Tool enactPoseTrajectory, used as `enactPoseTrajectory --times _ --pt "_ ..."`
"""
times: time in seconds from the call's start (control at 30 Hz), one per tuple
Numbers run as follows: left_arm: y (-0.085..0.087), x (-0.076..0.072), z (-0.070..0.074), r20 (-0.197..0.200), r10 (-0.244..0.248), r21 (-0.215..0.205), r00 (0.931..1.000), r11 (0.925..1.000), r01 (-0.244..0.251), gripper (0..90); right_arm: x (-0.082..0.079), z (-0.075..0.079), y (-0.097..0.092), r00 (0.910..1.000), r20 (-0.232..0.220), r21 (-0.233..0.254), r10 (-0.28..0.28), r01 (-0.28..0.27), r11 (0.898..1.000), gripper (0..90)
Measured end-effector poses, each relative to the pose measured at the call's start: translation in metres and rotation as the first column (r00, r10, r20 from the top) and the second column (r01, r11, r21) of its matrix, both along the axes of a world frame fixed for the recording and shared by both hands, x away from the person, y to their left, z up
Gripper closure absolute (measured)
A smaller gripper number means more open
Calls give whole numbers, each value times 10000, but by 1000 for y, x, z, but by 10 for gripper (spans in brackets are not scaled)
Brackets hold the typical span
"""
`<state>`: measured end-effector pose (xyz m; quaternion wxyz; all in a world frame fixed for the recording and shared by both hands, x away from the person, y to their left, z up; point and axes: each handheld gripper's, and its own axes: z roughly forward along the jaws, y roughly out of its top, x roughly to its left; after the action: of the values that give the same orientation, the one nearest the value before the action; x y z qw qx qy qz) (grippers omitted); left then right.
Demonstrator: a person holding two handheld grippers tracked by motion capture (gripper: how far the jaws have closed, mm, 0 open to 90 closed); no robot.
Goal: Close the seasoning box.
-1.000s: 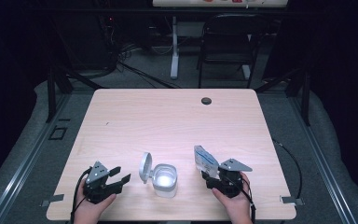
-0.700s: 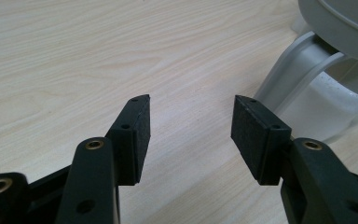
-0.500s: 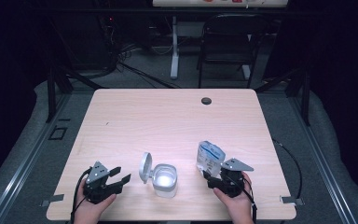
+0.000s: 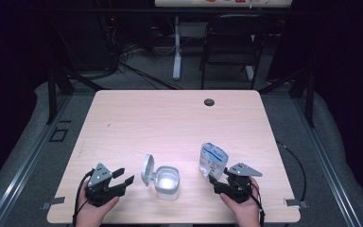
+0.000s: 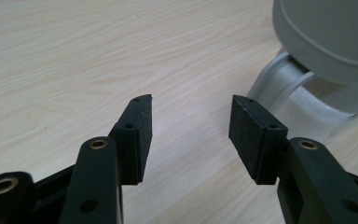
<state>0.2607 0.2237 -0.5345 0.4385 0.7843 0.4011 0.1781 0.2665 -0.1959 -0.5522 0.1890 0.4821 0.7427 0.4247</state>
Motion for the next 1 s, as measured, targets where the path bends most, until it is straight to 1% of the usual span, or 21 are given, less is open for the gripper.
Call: enactPoseTrajectory --times 0.07,0.13,0.23,0.27,0.3,0.33,0.37,0.4,0.43,0.47,0.57,0.63,0.67,0.77,0.87,1.0 --pt "-1 0 2 65 7 -197 10000 9998 -6 521 -2 1 -2 10000 27 56 -26 25 10000 349" --pt "-1 -1 5 3 -72 -375 10000 9993 72 547 -5 2 -4 10000 44 18 -1 1 10000 348" --pt "-2 -3 9 185 -6 -485 9998 9988 15 584 -9 4 -10 9999 95 94 -119 118 9999 345" --pt "-2 -3 11 98 -8 -433 10000 9991 13 603 -10 4 -12 9999 95 151 -136 135 9998 345" --pt "-2 -3 12 52 -6 -514 10000 9987 9 620 -11 4 -14 9998 76 182 -197 196 9996 345" --pt "-2 -2 12 69 0 -602 10000 9982 4 634 -12 4 -16 9997 80 179 -234 233 9996 345" --pt "-2 -2 12 69 24 -593 10000 9982 -20 641 -12 5 -17 9996 84 213 -268 266 9994 345" --pt "-2 -2 13 15 -27 -585 10000 9983 28 650 -13 5 -19 9997 50 193 -255 254 9995 345" --pt "-4 -2 14 58 -39 -638 10000 9980 43 663 -14 6 -20 9996 43 169 -272 272 9995 345" --pt "-4 -2 16 49 -98 -582 9999 9983 101 673 -15 6 -21 9995 71 220 -292 291 9993 345" --pt "-8 -2 19 168 -168 -688 9997 9975 179 708 -17 8 -24 9992 126 216 -382 379 9990 343" --pt "-10 -2 22 179 -286 -907 9994 9954 301 752 -18 9 -27 9990 129 341 -424 419 9985 340" --pt "-11 -2 23 174 -314 -898 9994 9954 328 765 -18 9 -28 9986 186 447 -496 487 9978 339" --pt "-15 -3 27 241 -436 -807 9988 9957 454 806 -20 9 -31 9984 164 408 -543 536 9977 337" --pt "-16 -2 29 301 -442 -813 9986 9956 465 819 -20 7 -33 9979 206 534 -610 598 9968 337" --pt "-16 -2 30 330 -480 -888 9983 9948 507 854 -21 7 -33 9979 242 457 -596 584 9972 331"
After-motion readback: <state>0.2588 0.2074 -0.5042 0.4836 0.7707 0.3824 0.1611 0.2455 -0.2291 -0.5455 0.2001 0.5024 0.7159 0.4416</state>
